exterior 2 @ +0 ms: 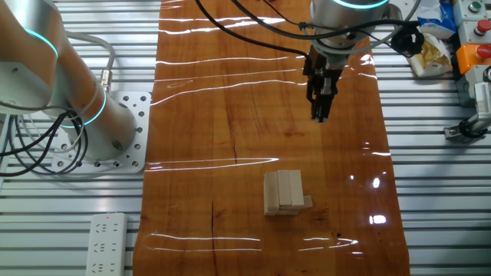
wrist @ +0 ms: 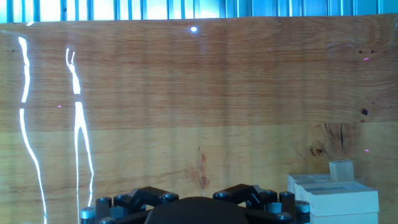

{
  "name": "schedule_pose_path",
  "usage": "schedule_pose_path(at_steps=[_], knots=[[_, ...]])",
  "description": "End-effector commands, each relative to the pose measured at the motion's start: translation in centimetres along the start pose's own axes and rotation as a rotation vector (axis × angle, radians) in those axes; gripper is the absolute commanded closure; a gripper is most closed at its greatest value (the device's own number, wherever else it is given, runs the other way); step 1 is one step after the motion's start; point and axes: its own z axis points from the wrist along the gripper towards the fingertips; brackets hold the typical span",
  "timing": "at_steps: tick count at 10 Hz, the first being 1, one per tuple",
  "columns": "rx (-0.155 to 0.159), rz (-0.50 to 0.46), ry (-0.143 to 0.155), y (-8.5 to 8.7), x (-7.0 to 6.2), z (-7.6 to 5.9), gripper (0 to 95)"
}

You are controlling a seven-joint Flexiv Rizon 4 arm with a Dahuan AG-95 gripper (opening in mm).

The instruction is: Play Jenga

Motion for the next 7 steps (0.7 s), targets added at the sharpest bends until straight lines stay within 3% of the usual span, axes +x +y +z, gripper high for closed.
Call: schedule_pose_path(at_steps=[1,4,7], knots=[[0.030,-0.140,0.055,0.00,-0.02,0.00,95.0],[0.034,-0.020,0.049,0.05,-0.01,-0.10,95.0],[0.034,-0.004,0.041,0.06,-0.02,-0.11,95.0]])
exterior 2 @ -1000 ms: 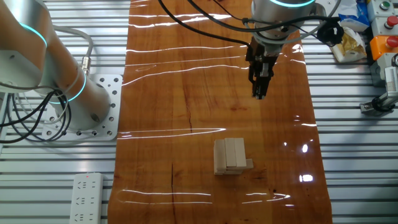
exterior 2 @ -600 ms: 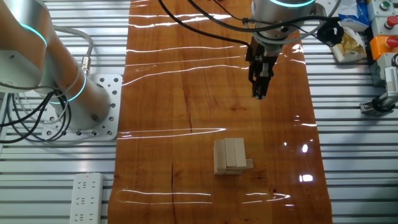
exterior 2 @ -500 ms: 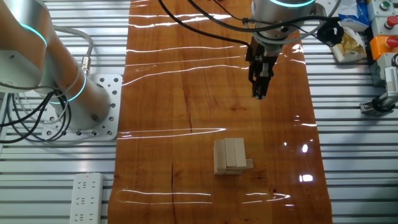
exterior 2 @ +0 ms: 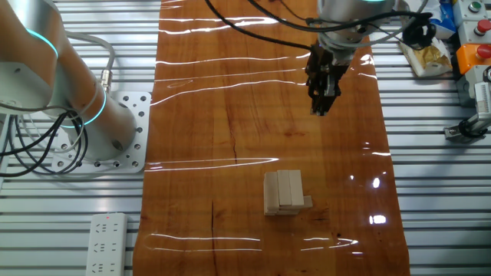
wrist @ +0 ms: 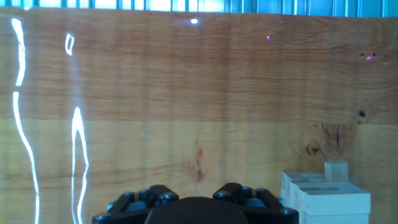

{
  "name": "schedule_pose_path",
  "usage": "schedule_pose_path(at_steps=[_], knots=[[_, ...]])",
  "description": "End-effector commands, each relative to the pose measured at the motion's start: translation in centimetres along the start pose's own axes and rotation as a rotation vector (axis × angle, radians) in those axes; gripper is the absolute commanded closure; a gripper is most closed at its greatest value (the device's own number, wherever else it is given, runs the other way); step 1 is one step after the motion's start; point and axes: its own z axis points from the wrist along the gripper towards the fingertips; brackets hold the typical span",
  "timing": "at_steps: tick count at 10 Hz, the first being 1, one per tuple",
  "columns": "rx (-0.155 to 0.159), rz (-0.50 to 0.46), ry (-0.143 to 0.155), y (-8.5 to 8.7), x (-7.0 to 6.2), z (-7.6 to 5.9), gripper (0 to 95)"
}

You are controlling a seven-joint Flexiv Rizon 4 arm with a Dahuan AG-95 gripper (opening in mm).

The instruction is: Play Jenga

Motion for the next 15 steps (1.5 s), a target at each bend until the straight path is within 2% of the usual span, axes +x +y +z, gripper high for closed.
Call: schedule_pose_path(at_steps=[1,6,8,9,11,12,15], knots=[[-0.010,0.033,-0.027,-0.1,0.2,-0.1,95.0],[-0.010,0.043,-0.026,-0.2,0.2,-0.1,95.0],[-0.008,0.029,-0.025,-1.3,0.0,0.3,95.0],[-0.010,0.010,-0.026,-3.9,-0.5,1.2,95.0],[-0.012,-0.006,-0.028,-6.9,-1.0,2.9,95.0],[-0.012,-0.026,-0.035,-9.4,-1.4,4.4,95.0],[-0.013,-0.064,-0.051,-13.8,-1.5,7.0,95.0]])
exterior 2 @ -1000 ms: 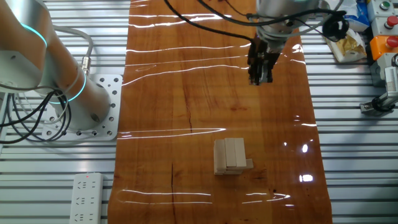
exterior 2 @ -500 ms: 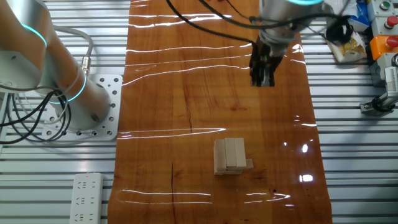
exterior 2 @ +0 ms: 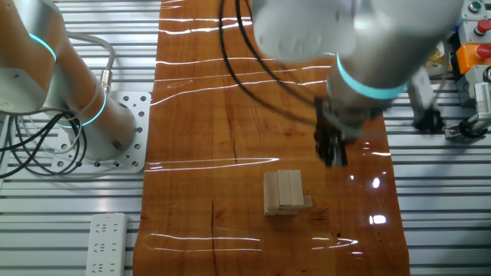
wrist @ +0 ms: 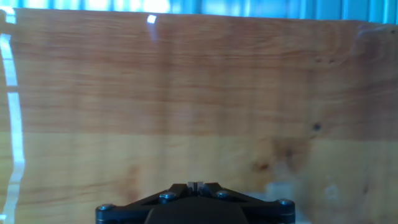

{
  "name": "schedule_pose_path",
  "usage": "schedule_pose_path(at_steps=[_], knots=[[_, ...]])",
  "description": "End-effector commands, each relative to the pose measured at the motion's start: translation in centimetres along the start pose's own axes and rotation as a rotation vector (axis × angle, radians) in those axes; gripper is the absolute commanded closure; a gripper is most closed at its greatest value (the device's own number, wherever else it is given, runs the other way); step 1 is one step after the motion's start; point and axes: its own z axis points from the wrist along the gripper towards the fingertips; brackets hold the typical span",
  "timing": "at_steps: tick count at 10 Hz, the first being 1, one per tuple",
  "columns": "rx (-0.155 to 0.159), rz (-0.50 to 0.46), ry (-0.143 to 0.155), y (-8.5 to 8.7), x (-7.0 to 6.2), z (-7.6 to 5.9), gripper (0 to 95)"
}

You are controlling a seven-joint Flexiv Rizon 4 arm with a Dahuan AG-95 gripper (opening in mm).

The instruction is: Play Jenga

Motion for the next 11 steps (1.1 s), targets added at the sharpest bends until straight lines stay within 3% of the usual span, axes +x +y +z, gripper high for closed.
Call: schedule_pose_path(at_steps=[1,3,6,11], knots=[[0.001,-0.024,-0.023,-2.8,0.1,1.2,95.0],[-0.001,-0.008,-0.020,-3.6,-0.1,1.1,95.0],[-0.031,0.038,-0.010,-4.8,0.1,1.6,95.0],[-0.023,0.022,0.016,-6.6,0.4,3.6,95.0]])
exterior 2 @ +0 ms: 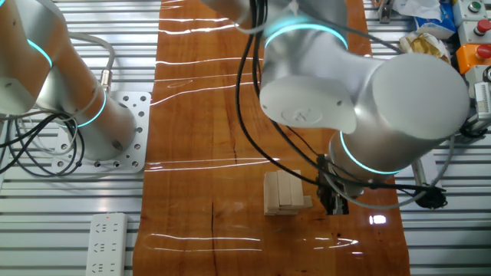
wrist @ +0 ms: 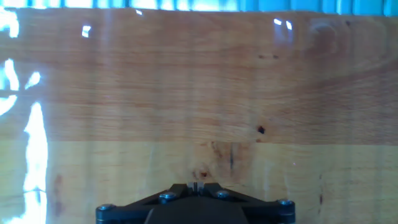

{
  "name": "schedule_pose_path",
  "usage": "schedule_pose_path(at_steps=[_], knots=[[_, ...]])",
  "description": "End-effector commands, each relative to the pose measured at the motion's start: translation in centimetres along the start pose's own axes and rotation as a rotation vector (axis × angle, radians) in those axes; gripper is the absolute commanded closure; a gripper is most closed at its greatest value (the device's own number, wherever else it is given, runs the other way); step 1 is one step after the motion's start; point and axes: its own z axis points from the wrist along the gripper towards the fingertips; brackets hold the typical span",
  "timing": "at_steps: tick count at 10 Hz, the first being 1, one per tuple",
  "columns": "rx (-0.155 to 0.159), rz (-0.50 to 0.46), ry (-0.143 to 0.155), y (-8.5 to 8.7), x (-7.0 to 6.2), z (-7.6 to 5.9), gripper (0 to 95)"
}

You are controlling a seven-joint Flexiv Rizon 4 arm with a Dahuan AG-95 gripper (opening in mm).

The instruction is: Play Jenga

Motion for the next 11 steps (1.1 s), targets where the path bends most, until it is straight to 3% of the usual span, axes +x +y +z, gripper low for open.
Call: schedule_pose_path(at_steps=[1,2,3,7,10,11], knots=[[-0.002,-0.006,0.026,-0.2,0.2,0.1,95.0],[-0.003,-0.006,0.040,-0.3,0.3,0.0,95.0],[-0.005,-0.009,0.051,-0.4,0.4,0.0,76.0],[-0.003,-0.014,0.053,-0.8,0.7,0.1,76.0],[-0.003,-0.024,0.049,-0.9,1.6,0.6,76.0],[-0.005,-0.028,0.046,-0.9,1.8,0.7,57.0]])
